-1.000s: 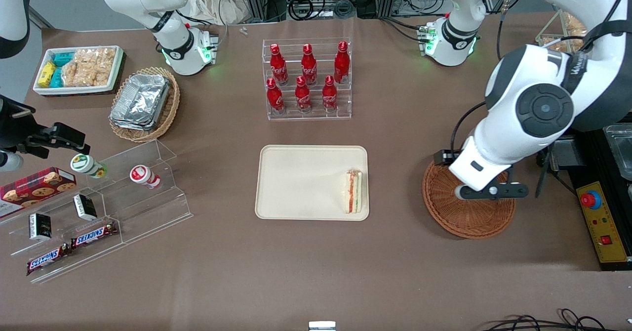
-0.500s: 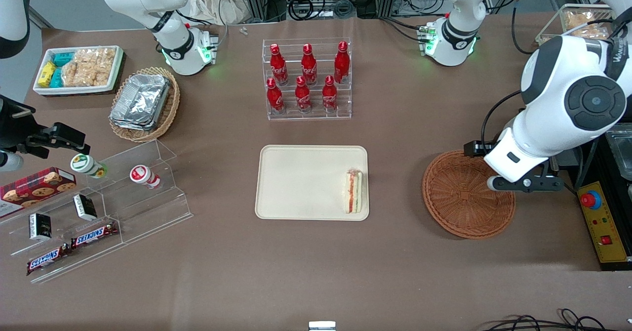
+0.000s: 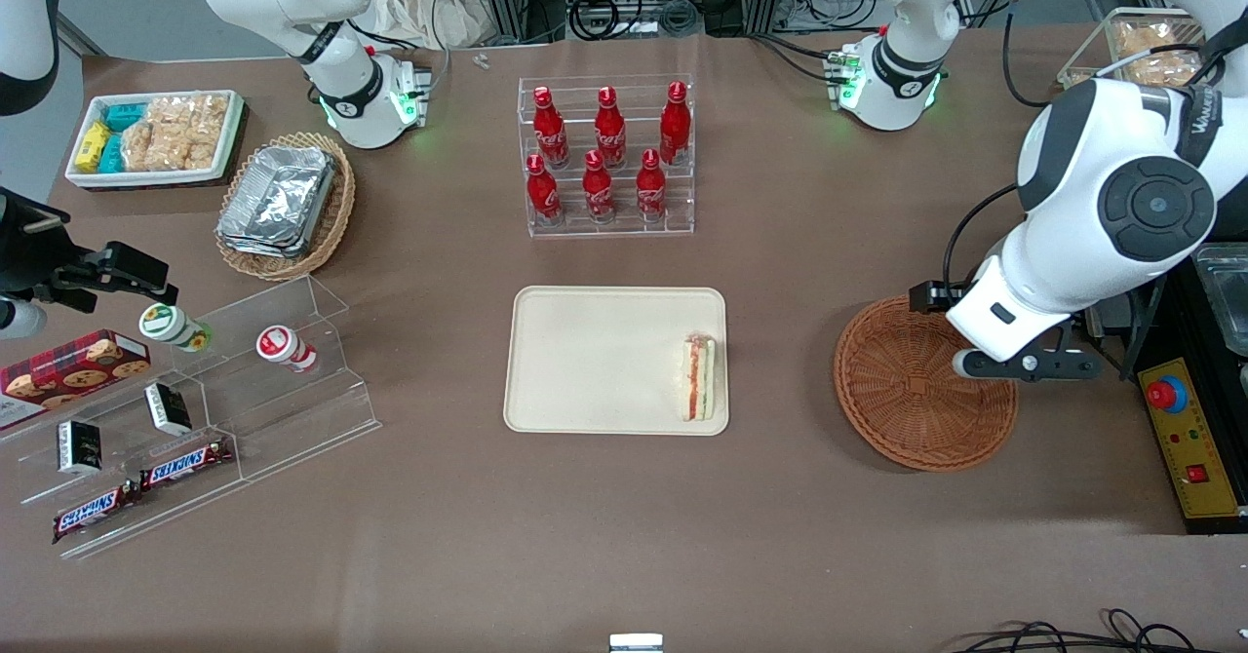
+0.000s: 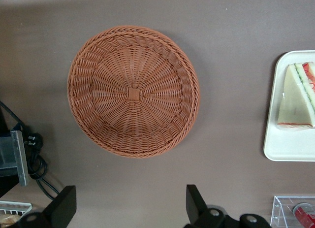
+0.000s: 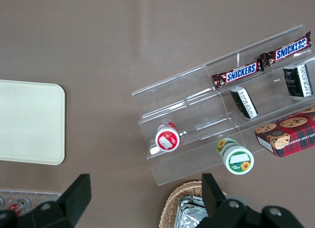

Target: Place sandwich from basket to tray

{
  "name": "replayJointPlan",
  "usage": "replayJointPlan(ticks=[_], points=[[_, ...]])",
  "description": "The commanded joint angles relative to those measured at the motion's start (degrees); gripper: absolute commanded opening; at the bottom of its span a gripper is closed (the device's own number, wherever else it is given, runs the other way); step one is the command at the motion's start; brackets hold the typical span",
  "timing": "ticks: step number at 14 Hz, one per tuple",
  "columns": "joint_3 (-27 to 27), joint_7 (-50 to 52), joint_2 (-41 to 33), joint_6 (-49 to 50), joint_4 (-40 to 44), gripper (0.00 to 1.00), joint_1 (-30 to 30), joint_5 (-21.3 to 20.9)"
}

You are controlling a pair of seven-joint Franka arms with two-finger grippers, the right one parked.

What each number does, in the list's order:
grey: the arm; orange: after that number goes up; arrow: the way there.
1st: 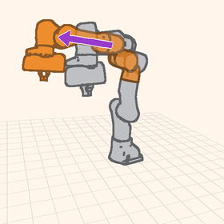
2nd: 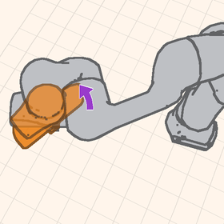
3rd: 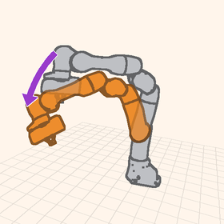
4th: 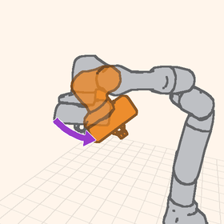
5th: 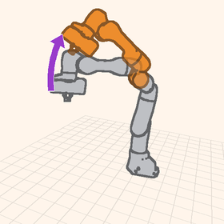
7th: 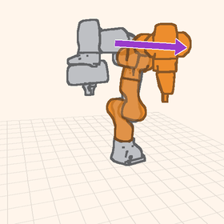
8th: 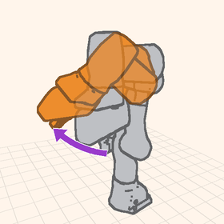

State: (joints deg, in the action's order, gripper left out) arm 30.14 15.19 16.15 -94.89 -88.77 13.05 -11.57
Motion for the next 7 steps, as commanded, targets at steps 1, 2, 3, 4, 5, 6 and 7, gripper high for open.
replayJointPlan(ticks=[1, 2, 3, 4, 5, 6, 7], points=[[-5.16, -3.84, -5.6, -2.93, -5.09, 1.0, -2.48, 2.16], [-7.53, -4.2, -6.48, -3.02, -6.14, 1.0, -3.81, 2.86], [-9.64, -6.55, -8.22, -3.63, -8.24, 1.0, -5.47, 2.96], [-12.27, -10.05, -10.16, -5.81, -10.96, 1.0, -6.18, 3.48], [-14.47, -12.44, -11.83, -7.66, -13.07, 1.0, -6.54, 5.75], [-15.45, -14.55, -12.8, -8.2, -14.4, 1.0, -6.37, 6.99], [-15.72, -15.88, -13.25, -8.55, -15.28, 1.0, -6.02, 7.26]])
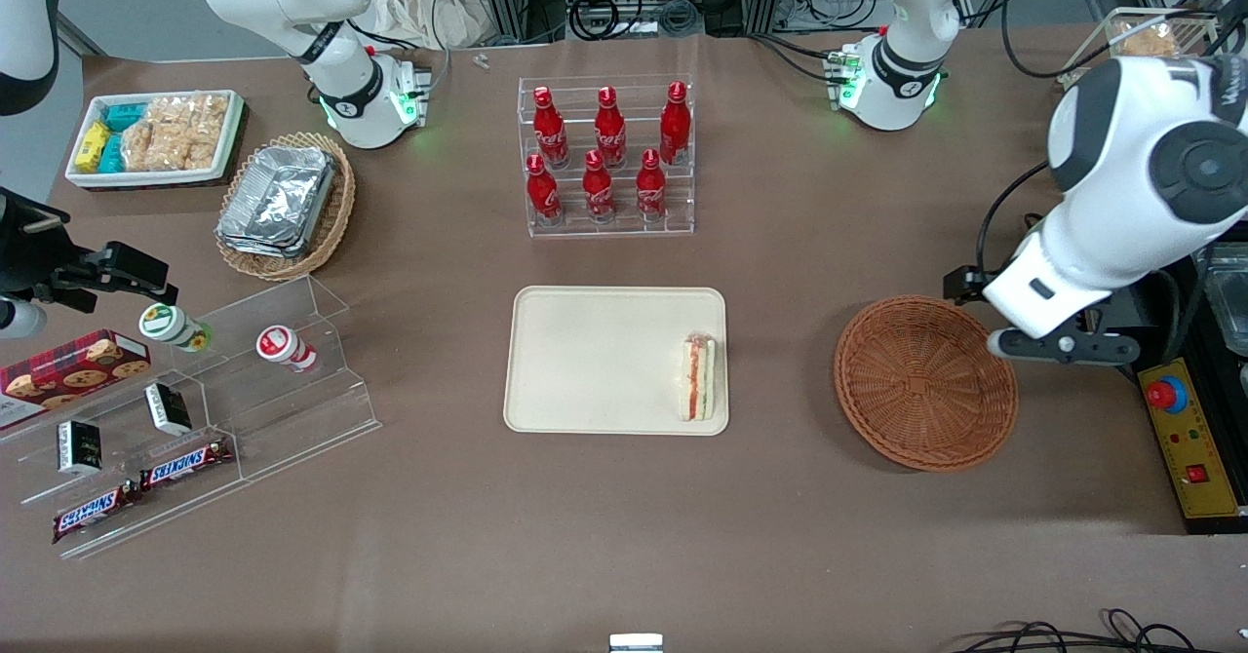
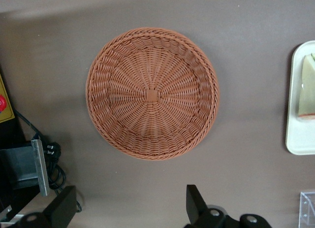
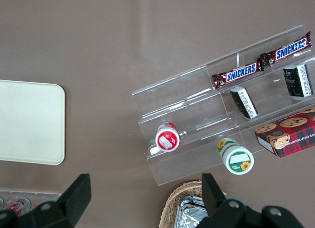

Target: Place sandwich from basket to tray

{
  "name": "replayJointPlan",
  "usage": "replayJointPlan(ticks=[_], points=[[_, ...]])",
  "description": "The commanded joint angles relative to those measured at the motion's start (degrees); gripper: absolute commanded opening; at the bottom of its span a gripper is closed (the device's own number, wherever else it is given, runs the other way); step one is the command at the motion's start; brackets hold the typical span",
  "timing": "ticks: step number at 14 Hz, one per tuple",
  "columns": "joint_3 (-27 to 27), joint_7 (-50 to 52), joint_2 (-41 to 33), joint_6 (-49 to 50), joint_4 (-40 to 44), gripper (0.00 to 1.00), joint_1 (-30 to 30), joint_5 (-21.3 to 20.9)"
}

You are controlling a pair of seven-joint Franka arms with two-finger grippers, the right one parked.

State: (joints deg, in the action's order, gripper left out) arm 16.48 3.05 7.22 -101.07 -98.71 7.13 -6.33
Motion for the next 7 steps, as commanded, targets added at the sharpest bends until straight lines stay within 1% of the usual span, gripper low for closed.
replayJointPlan(ticks=[1, 3, 5, 7], points=[[-2.07, -4.1, -4.15, -2.47, -5.17, 1.0, 0.25, 2.02], [-2.07, -4.11, -2.66, -2.9, -3.95, 1.0, 0.43, 1.41], [-2.07, -3.93, 0.32, -1.51, 0.43, 1.0, 0.34, 1.32], [-1.98, -4.02, 1.3, -0.45, 2.82, 1.0, 0.16, 1.23]])
